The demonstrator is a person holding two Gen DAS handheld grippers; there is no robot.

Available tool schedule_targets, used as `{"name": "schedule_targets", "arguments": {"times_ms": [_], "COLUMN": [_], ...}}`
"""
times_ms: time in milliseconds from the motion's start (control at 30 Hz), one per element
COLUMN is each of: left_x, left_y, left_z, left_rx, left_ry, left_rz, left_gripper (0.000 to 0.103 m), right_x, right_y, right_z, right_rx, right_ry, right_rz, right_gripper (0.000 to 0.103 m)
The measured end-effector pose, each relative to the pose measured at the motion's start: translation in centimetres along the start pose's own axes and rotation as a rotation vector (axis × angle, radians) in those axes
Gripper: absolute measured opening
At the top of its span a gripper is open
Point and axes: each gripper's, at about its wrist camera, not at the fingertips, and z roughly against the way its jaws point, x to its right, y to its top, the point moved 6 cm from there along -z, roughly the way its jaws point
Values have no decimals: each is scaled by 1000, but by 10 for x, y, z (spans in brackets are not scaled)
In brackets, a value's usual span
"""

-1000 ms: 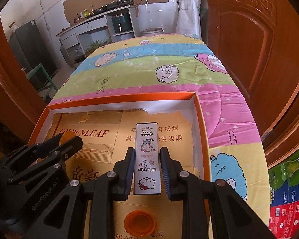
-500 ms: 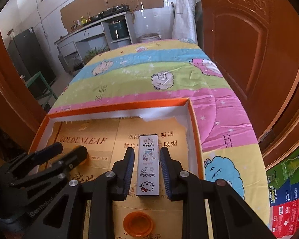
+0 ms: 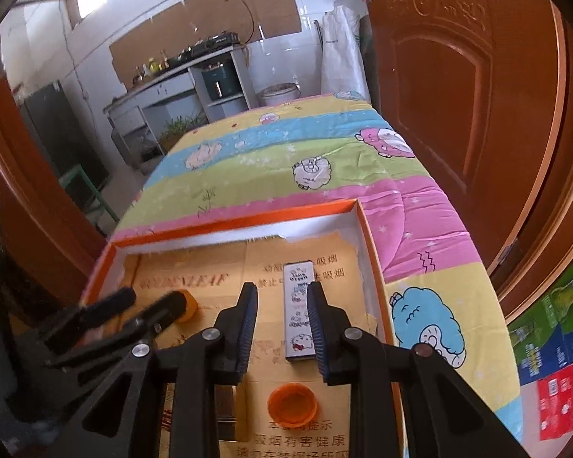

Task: Organize rigid objects
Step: 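Open both grippers to release the orange cap and white box in the lid, then withdraw both grippers from the box lid toward the quilt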

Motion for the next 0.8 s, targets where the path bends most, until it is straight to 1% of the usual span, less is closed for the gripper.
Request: {"name": "schedule_targets", "arguments": {"times_ms": [233, 267, 367, 400, 500, 567, 700, 800], "left_x": [-10, -13, -17, -18, -22, -24, -29, -30], "left_y": [-2, -2, -1, 0, 3, 3, -4, -13], "left_z": [8, 11, 17, 19, 21, 22, 24, 27], "left_rx": [20, 27, 51, 58, 66, 69, 63, 65], "left_ry": [-3, -1, 0, -1, 6, 8, 7, 2], "left_rz": [29, 31, 30, 32, 33, 28, 27, 27], "left_gripper": [61, 61, 61, 61, 61, 61, 61, 61], "right_x": [-19, -21, -25, -26, -28, -30, -40, -45], "right_y": [-2, -3, -6, -7, -7, -6, -18, -28], "right_z": [14, 16, 24, 30, 44, 47, 45, 53], "right_rx": [48, 55, 105, 137, 214, 240, 202, 201], "right_ry": [53, 46, 17, 11, 10, 3, 12, 9], "right_rz": [-10, -7, 8, -3, -28, -25, 8, 37], "right_gripper": [27, 27, 27, 27, 27, 27, 27, 27]}}
